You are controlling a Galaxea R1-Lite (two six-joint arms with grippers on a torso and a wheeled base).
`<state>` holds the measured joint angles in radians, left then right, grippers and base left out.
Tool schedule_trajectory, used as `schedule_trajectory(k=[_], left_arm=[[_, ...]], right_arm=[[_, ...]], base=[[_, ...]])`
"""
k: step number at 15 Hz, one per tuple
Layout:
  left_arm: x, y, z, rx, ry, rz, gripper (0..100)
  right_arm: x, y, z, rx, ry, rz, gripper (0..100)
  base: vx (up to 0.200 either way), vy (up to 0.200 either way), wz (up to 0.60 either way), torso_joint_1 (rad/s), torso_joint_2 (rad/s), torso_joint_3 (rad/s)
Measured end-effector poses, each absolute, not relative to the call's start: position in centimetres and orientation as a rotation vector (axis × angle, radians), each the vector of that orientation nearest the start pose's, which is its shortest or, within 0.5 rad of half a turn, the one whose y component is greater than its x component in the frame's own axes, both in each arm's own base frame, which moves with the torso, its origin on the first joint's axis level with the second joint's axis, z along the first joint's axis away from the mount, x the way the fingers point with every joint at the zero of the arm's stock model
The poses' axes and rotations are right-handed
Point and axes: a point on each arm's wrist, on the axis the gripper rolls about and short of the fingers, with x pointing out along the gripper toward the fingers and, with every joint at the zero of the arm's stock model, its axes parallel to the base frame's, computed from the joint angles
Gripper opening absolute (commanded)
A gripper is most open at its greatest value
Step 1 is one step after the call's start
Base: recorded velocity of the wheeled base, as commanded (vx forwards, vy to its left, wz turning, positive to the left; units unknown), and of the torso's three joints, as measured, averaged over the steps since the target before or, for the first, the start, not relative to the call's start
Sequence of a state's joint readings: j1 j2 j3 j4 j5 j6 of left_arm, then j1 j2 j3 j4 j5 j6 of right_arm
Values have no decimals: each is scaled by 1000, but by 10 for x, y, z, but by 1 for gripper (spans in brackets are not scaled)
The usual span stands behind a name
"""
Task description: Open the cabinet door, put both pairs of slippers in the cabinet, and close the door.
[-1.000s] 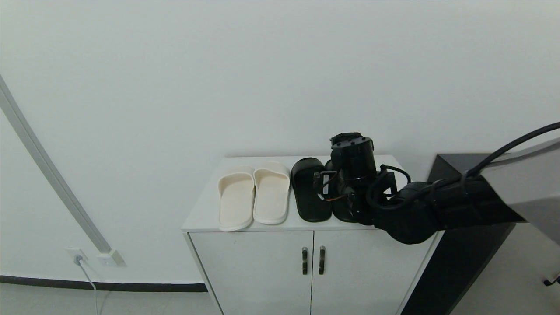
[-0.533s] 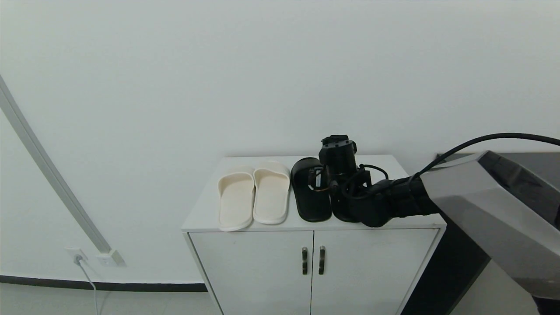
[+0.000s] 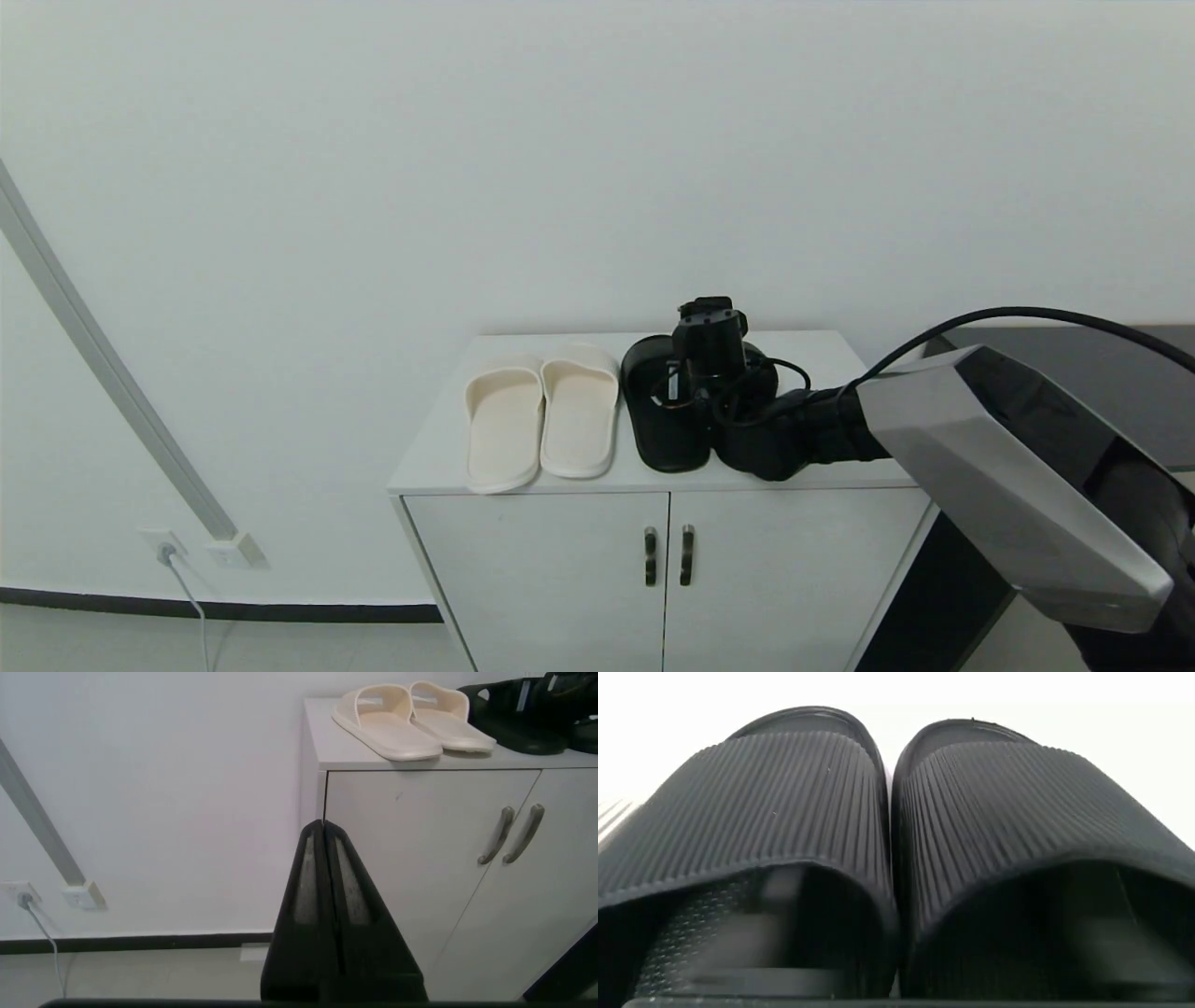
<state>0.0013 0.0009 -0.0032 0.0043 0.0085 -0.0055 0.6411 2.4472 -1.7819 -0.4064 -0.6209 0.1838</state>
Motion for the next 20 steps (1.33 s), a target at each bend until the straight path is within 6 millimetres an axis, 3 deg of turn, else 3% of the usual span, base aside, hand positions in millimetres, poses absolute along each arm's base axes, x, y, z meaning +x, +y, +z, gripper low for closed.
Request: schedule_trajectory(k=[6,9,11,14,18,20], left_arm=[[-23,0,76,-6,3,10,0],[-23,0,76,-6,2,11,0],[-23,0,76,-6,2,10,0],[-23,0,76,-6,1,10,0],[-23,0,76,-6,1,10,0],[-23,0,76,-6,1,10,0]], right_arm=[[409,289,127,24,213,1,0],[384,279,148,0,222,19,0],[356,272,161,-19,242,68,0],[290,250,176,-65,310,231,0],[205,203,188,-74,383,629,0],[179,184,190,-93,356,770,0]], base=[[0,0,0,0,0,0],[0,0,0,0,0,0],[0,0,0,0,0,0],[0,0,0,0,0,0],[0,0,0,0,0,0],[0,0,0,0,0,0]])
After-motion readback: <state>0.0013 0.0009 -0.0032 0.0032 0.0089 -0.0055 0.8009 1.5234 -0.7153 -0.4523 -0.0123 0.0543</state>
